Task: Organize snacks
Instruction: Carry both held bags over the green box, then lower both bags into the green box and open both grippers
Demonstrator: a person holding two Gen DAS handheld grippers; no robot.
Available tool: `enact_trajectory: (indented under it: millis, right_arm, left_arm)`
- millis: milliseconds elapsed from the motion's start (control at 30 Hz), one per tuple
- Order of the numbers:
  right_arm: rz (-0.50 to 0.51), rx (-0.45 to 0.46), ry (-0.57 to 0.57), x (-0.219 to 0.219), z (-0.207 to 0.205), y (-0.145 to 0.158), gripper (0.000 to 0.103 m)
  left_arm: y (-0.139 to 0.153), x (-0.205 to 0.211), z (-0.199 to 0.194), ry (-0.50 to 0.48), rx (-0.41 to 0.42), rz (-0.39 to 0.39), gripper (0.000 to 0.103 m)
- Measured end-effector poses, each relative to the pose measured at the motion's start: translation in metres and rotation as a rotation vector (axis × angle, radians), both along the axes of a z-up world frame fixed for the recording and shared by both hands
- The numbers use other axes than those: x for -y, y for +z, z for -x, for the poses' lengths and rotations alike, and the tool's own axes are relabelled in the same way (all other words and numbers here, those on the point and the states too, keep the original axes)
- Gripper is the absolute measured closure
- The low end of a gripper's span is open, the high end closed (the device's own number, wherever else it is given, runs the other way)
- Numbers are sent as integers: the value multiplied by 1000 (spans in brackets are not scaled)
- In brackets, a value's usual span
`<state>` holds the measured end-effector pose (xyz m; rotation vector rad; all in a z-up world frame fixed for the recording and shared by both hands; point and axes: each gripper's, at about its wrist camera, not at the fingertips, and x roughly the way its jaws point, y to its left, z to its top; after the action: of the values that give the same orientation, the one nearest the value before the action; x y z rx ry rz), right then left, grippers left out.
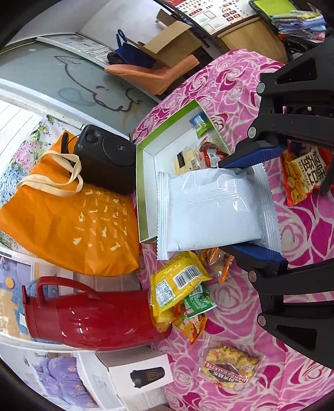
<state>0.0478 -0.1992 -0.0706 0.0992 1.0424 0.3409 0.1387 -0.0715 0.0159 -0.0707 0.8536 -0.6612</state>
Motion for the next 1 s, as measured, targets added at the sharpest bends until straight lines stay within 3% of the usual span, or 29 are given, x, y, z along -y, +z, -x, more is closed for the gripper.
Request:
enact_trajectory:
  millis: [167, 333, 467, 667, 767, 800, 833, 867, 900, 1000]
  right_arm:
    - [-114, 56, -17, 23, 6, 32, 54]
    - [-178, 185, -58, 57, 17, 81, 54]
    - [-102, 282, -167, 93, 8, 104, 53]
    - [-43, 333, -356, 144, -41, 92, 50]
    - [-17, 352, -387, 157, -53, 75, 36]
    - [8, 316, -379, 158, -58, 67, 17]
    - [27, 295, -379, 158, -59, 64, 8]
    - [43, 303, -373, 157, -56, 62, 7]
    - [54, 313, -367, 155, -53, 59, 6]
    - [63, 309, -346, 150, -48, 52, 3]
  left_arm:
    - [1, 4, 3, -18, 8, 0, 48]
    - [7, 3, 0, -8, 22, 14, 48]
    - [9, 7, -5, -13, 23, 18, 48]
    - [2, 47, -19, -65, 1, 13, 48]
    - [-5, 73, -31, -75, 5, 14, 48]
    - [-9, 80, -33, -78, 7, 16, 47]
    - [-13, 87, -36, -79, 14, 18, 46]
    - [-18, 92, -39, -68, 27, 19, 38]
    - [-20, 94, -40, -54, 29, 10, 23]
    - [-31, 93, -40, 9, 19, -29, 15]
